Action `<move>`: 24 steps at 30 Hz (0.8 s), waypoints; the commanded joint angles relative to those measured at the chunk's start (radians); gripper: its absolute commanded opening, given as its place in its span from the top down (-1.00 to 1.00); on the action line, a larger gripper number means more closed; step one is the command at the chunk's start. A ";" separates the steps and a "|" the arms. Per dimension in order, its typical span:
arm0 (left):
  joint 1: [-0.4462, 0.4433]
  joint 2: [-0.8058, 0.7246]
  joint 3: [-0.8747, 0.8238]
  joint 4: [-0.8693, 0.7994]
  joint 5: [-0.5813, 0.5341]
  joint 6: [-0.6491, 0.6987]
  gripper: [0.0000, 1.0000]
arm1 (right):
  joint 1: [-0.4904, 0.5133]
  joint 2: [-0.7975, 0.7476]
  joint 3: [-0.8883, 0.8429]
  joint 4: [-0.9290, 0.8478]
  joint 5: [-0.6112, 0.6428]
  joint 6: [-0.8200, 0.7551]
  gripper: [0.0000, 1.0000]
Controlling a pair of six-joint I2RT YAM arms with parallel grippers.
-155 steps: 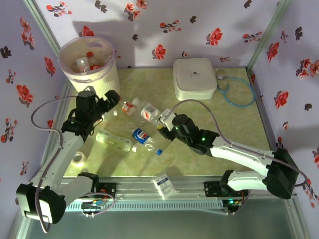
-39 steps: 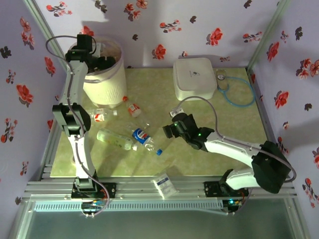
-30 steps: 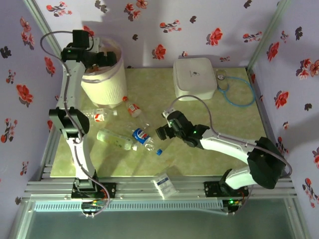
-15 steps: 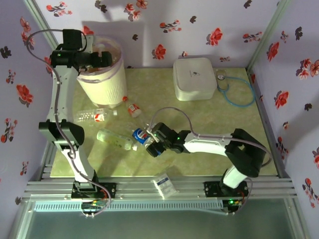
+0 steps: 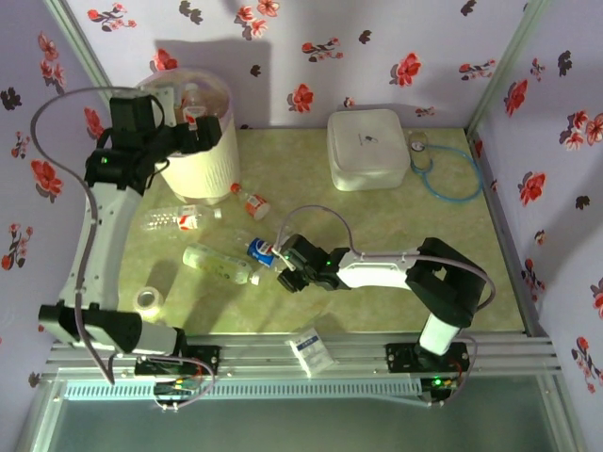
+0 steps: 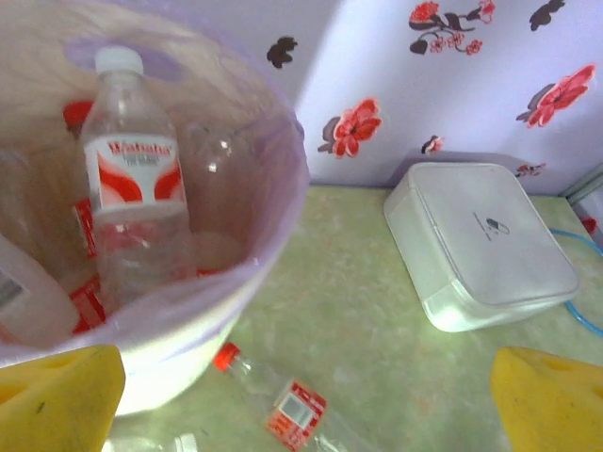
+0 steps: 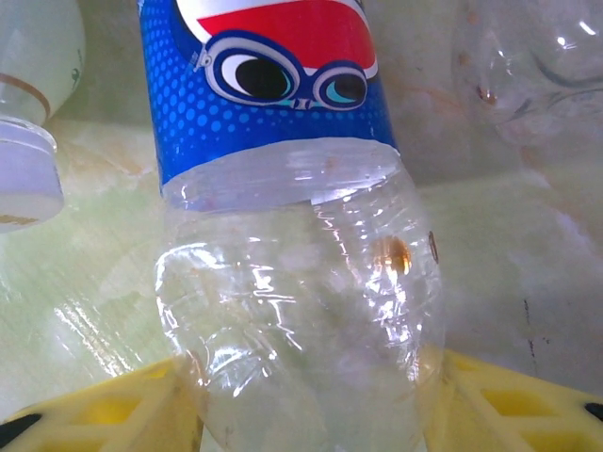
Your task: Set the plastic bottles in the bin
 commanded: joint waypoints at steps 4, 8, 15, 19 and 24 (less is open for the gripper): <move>-0.015 -0.116 -0.197 0.185 -0.004 -0.125 -0.99 | -0.011 -0.095 0.005 -0.010 0.042 -0.023 0.01; -0.041 -0.185 -0.240 0.266 -0.004 -0.164 -1.00 | -0.057 -0.201 -0.024 0.025 -0.001 0.014 0.10; -0.117 -0.268 -0.286 0.363 -0.086 -0.206 -0.99 | -0.184 -0.396 -0.081 0.053 -0.010 0.057 0.16; -0.193 -0.274 -0.347 0.470 -0.113 -0.265 -0.99 | -0.263 -0.487 -0.131 0.123 0.024 0.102 0.20; -0.390 -0.146 -0.320 0.542 -0.201 -0.244 -0.99 | -0.336 -0.531 -0.198 0.296 0.052 0.233 0.32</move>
